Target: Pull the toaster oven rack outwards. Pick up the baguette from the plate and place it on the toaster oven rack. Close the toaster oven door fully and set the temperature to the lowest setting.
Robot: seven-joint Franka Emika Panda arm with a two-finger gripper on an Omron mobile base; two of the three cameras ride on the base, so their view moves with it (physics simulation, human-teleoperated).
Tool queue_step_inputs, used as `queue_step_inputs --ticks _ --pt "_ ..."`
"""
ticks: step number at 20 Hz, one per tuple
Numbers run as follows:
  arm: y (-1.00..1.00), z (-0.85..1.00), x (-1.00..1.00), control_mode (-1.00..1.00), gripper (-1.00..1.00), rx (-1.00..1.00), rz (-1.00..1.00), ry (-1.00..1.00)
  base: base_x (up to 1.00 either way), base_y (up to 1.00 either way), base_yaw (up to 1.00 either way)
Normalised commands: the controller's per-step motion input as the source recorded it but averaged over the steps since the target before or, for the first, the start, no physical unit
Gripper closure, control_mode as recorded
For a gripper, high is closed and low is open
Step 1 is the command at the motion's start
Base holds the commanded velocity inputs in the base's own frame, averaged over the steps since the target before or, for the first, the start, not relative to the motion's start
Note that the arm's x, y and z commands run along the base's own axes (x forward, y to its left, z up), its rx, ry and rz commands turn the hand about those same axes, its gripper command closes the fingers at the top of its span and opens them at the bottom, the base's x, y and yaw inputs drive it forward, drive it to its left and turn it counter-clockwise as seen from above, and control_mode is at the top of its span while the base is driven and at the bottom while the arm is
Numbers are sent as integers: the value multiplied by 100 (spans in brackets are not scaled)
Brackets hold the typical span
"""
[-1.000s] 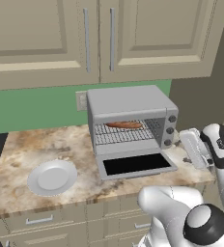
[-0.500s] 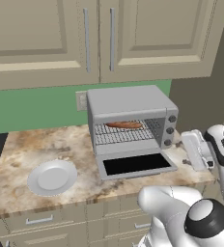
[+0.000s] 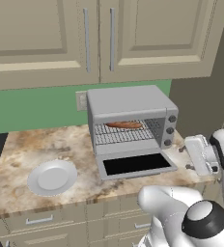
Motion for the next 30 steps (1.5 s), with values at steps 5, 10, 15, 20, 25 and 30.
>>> queue_step_inputs --ticks 5,10,15,20,25,30 --pt "3 -40 0 -100 -100 1 0 -7 0 0 0" --pt "0 -25 0 -100 -100 7 0 -16 0 0 0" --pt "0 -2 0 -100 -100 9 0 -17 0 0 0" --pt "0 0 0 -100 -100 4 0 -16 0 0 0" --pt "0 0 11 -100 -100 1 0 -10 0 0 0" --pt "0 0 14 -100 -100 0 1 -1 0 0 0"
